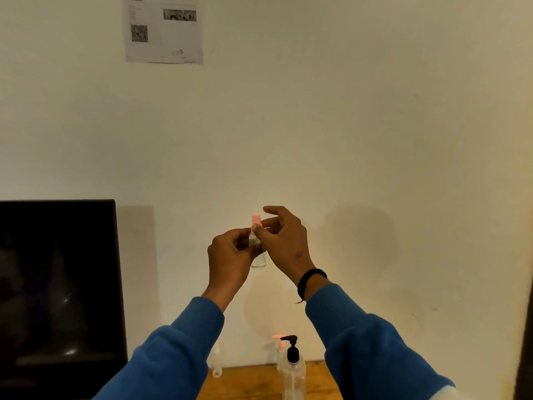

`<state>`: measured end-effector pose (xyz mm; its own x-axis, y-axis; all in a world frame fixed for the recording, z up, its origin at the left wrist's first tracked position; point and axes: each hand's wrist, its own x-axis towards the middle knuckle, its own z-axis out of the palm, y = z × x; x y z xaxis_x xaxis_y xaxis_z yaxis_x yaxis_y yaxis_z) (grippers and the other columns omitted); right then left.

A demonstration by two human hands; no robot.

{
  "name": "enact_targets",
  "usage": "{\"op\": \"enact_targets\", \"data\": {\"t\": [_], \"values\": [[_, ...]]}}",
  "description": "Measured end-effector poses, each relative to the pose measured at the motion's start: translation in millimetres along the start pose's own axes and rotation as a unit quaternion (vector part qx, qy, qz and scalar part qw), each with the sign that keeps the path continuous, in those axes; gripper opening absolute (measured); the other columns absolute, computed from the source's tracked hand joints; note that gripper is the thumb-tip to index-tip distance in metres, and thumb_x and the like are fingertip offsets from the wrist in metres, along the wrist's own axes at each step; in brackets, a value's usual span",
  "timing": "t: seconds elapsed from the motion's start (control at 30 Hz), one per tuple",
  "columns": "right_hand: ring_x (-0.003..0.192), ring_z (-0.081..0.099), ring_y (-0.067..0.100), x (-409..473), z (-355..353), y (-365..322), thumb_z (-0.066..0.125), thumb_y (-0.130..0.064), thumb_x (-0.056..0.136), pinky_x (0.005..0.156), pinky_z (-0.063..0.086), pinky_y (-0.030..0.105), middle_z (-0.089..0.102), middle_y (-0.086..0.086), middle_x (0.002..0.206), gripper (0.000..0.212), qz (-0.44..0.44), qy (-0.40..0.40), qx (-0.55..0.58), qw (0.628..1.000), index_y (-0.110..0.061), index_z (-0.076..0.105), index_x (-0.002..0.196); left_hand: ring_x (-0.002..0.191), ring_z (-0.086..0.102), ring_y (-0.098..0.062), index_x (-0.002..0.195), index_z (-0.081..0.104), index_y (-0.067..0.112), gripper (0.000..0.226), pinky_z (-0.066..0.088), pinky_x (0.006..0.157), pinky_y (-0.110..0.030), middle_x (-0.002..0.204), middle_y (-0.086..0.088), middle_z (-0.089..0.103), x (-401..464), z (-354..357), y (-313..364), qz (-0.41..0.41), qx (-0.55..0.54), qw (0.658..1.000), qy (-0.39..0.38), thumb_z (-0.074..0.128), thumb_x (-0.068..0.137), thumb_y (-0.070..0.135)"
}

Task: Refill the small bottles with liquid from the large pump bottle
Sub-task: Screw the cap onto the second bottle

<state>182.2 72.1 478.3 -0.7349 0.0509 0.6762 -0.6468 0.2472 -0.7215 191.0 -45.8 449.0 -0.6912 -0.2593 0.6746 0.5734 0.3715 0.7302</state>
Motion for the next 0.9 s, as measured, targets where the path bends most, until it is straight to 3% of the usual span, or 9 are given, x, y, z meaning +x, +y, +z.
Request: {"op": "enact_targets", "data": {"t": [0.23,0.53,0.63,0.9], "values": [[0.078,0.063,-0.003,-25.6,8.2,32.5,0.070,-0.031,0.088,0.061,0.046,0.004,0.067,-0.009,0.094,0.024,0.043,-0.019,-0.017,0.999,-0.022,0.066,0.110,0.081,0.069,-0.003,0.106,0.073,0.021,0.028,0.050,0.063,-0.006,0.089,0.011,0.072,-16.3,-0.6,-24.6,-0.043,-0.021,0.999,0.003,0.082,0.080,0.025],[0.088,0.067,0.004,-71.5,33.9,90.3,0.071,-0.031,0.086,0.072,0.053,0.011,0.071,-0.008,0.097,0.024,0.110,-0.045,0.008,0.993,-0.020,0.070,0.108,0.088,0.069,-0.007,0.103,0.068,0.030,0.029,0.053,0.069,-0.011,0.094,0.012,0.071,-59.0,0.8,-84.3,-0.106,-0.033,0.994,-0.006,0.081,0.080,0.020],[0.089,0.067,0.004,-87.5,44.4,115.3,0.072,-0.031,0.085,0.077,0.055,0.016,0.071,-0.010,0.095,0.023,0.137,-0.045,0.018,0.989,-0.021,0.071,0.106,0.089,0.070,-0.009,0.100,0.067,0.033,0.032,0.056,0.075,-0.021,0.094,0.012,0.072,-73.2,3.9,-111.2,-0.135,-0.036,0.990,-0.004,0.083,0.078,0.017],[0.095,0.065,0.000,-127.8,83.0,194.8,0.071,-0.028,0.086,0.078,0.055,0.015,0.069,-0.014,0.103,0.026,0.213,-0.044,0.025,0.976,-0.024,0.067,0.111,0.089,0.070,-0.008,0.102,0.068,0.031,0.033,0.060,0.075,-0.028,0.094,0.013,0.072,-105.3,20.2,-197.3,-0.203,-0.006,0.979,-0.002,0.082,0.079,0.011]]}}
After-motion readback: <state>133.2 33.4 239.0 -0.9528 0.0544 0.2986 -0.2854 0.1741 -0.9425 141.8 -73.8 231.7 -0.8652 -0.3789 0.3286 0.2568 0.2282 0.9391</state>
